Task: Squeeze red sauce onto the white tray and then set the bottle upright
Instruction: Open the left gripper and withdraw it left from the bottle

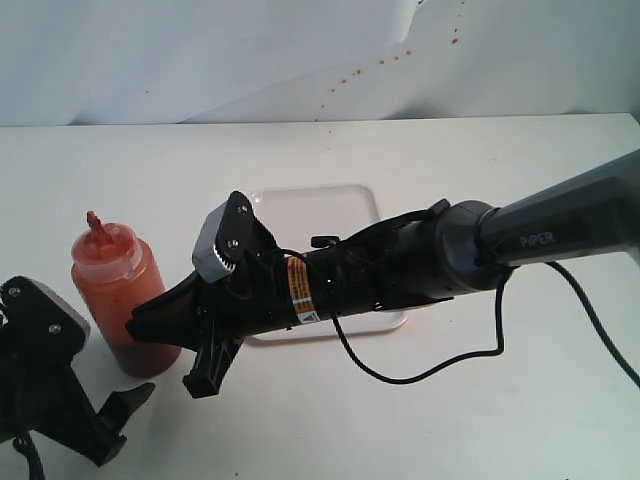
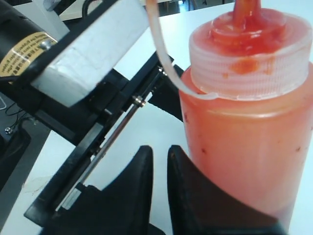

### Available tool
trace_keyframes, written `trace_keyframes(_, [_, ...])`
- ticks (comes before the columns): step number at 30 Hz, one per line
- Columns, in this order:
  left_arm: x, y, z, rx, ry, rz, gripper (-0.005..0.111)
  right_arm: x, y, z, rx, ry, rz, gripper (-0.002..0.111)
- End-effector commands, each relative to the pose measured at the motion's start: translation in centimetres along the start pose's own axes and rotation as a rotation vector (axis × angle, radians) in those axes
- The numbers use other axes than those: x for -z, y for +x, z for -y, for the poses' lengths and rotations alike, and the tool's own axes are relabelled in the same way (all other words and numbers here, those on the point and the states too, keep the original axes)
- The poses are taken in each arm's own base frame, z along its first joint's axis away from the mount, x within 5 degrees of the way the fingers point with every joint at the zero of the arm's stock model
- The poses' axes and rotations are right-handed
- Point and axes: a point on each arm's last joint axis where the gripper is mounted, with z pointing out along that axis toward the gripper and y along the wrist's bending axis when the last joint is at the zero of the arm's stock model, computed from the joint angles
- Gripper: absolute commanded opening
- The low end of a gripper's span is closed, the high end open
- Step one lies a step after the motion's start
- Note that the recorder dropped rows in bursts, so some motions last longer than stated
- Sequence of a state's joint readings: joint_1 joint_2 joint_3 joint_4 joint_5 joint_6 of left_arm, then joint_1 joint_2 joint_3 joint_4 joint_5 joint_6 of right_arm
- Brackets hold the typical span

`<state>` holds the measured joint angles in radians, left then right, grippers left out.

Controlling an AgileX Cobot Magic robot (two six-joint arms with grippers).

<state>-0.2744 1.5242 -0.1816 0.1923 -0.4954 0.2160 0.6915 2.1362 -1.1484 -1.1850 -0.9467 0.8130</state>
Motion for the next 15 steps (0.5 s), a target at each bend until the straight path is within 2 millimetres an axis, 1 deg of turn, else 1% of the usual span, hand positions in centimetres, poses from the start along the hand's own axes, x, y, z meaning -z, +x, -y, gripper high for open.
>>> trace_keyframes(1, [1.1,0.1,0.0,-0.006,-0.002,-0.037,0.091,0.1,-0.4,0.2,0.003,0.007,0.017,0.011])
trace_keyframes(6, [2.1,0.0,-0.1,-0.011,-0.011,-0.065,0.091,0.1,-0.4,0.2,0.003,0.007,0.017,0.011])
trace_keyframes(11, [3.3,-0.4,-0.3,0.007,-0.032,-0.052,0.091,0.1,-0.4,0.2,0.003,0.007,0.017,0.011])
trace_keyframes(15, [4.8,-0.9,-0.5,0.039,-0.061,-0.008,0.091,0.1,-0.4,0.2,0.003,0.007,0.017,0.011])
